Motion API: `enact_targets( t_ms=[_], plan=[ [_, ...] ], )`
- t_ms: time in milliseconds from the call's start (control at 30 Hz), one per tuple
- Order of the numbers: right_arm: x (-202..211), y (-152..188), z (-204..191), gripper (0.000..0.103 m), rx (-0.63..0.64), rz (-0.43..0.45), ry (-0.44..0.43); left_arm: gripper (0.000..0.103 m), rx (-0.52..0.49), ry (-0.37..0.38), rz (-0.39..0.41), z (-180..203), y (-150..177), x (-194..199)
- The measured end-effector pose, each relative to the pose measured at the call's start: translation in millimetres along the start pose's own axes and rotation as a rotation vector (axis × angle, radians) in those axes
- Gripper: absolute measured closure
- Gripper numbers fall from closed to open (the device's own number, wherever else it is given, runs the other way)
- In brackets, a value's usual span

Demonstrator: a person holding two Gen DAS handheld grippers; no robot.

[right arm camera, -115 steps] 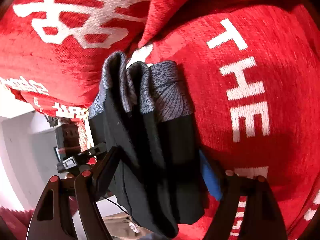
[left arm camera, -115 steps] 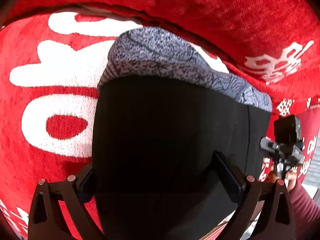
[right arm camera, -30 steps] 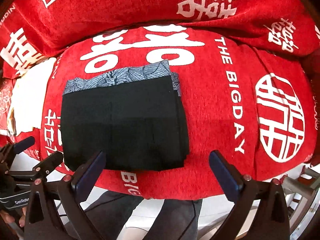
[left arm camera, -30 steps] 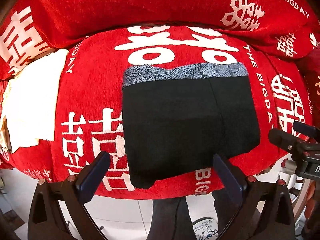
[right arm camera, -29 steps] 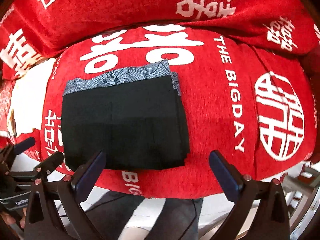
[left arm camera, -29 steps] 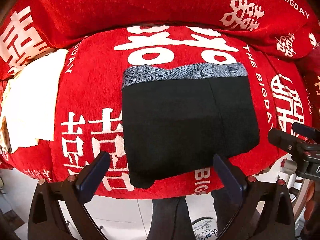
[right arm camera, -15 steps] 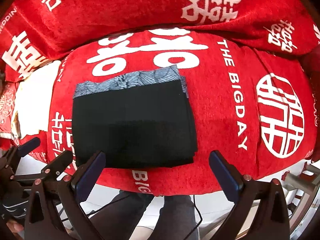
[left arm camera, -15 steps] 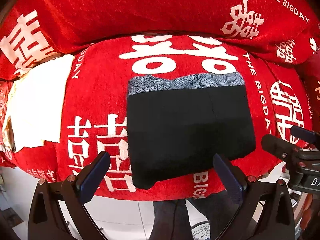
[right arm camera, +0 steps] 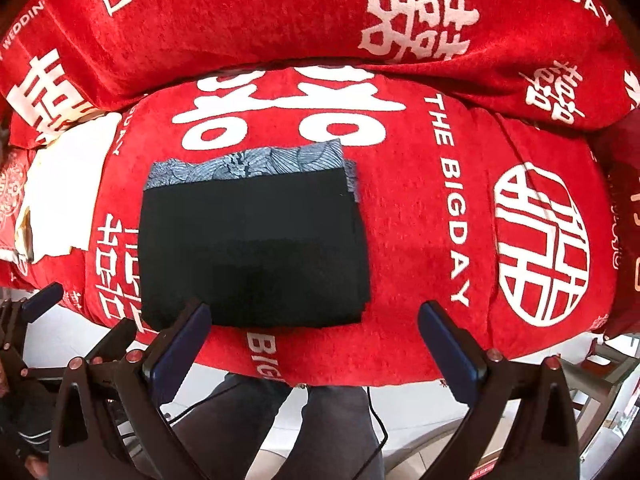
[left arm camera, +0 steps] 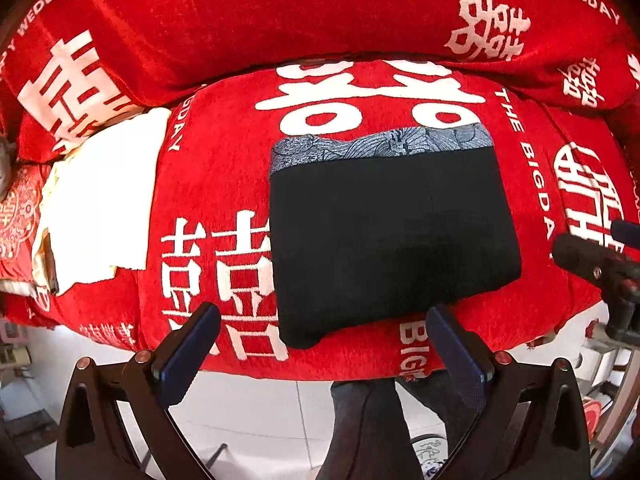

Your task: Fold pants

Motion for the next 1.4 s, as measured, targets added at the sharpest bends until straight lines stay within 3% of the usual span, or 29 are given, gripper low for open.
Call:
enact_targets(
  t_ms=[300,833,1400],
  plan=[
    [9.1,3.3,3.0,0.0,0.021,0.014,-0.003,0.0,-0.009,-0.043,0.016,1.4,0.4,6.8],
    [13.6,7.9,2.9,0.0,0.032,0.025,0.008,0.0,0.01,-0.012,-0.007,1.0,8.9,6.5],
    [17.9,8.3,-1.0,0.0,0.06,0.05,0.04,0.0,-0.002,-0.016,0.023,2.6,8.4,15.0]
  ],
)
Point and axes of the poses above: each gripper's, at about its wrist camera, not at the fingertips, and x roughly against the way its jaws point, z to its right, y to its underside, the point moved 10 cm from there along -x, roughly the way its jaws point, and after that the axes turned 13 degrees about -y, right-handed, at the moved point
